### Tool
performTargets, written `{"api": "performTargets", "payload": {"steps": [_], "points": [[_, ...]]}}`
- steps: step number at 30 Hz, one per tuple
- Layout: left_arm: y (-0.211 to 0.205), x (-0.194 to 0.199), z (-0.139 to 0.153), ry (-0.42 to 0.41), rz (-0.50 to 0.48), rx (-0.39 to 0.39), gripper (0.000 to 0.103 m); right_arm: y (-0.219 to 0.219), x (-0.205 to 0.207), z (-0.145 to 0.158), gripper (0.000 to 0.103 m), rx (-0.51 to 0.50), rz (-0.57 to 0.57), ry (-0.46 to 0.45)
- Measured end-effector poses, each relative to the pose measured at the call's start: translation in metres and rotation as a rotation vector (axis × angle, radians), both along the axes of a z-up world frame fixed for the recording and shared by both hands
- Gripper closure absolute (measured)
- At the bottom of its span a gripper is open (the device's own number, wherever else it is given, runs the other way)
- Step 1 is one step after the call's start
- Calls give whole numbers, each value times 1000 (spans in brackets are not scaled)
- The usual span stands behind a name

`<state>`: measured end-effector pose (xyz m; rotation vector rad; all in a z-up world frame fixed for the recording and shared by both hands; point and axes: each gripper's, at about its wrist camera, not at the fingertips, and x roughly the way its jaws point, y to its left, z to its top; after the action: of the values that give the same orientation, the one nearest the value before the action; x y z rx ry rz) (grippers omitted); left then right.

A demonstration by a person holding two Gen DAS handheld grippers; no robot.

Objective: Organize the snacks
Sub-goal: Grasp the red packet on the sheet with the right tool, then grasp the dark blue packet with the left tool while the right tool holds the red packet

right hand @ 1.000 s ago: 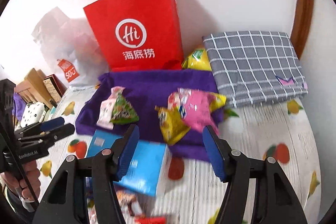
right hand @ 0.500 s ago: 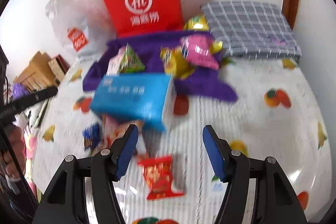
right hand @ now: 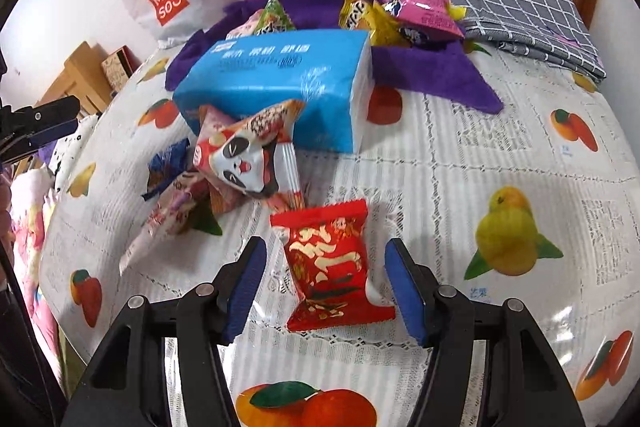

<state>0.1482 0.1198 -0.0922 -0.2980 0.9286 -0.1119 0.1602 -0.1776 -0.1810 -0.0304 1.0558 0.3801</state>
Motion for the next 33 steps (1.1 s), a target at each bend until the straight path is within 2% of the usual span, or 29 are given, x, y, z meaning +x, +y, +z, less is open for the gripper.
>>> {"api": "performTargets", "payload": {"steps": [3,6,9,14,22,25,30,33], "points": [[3,-3,-5,9,15,-4,36,4,0,-8,48,-18,24,18],[4,-6,-10,18,14,-7,36,5,-1,-11,57,-51,16,-13],[3,-8,-13,20,19,12,36,3,-1,-11,61,-52,13,-28],[3,-12,-22,29,33,16,37,-3,-1,-13,62,-13,-17,-53],[-3,-7,-52,139,11,-59,38,-9,-1,-14,63,44,-35,-65],[-10,-3,-61,152,-6,-70,37,-17,-4,-11,64,31,-90,-75],[-24,11,-77,193,-10,-89,37,-35,-13,-5,64,30,-110,-83],[-30,17,-80,172,9,-75,36,-49,-17,-3,64,46,-134,-87]]}}
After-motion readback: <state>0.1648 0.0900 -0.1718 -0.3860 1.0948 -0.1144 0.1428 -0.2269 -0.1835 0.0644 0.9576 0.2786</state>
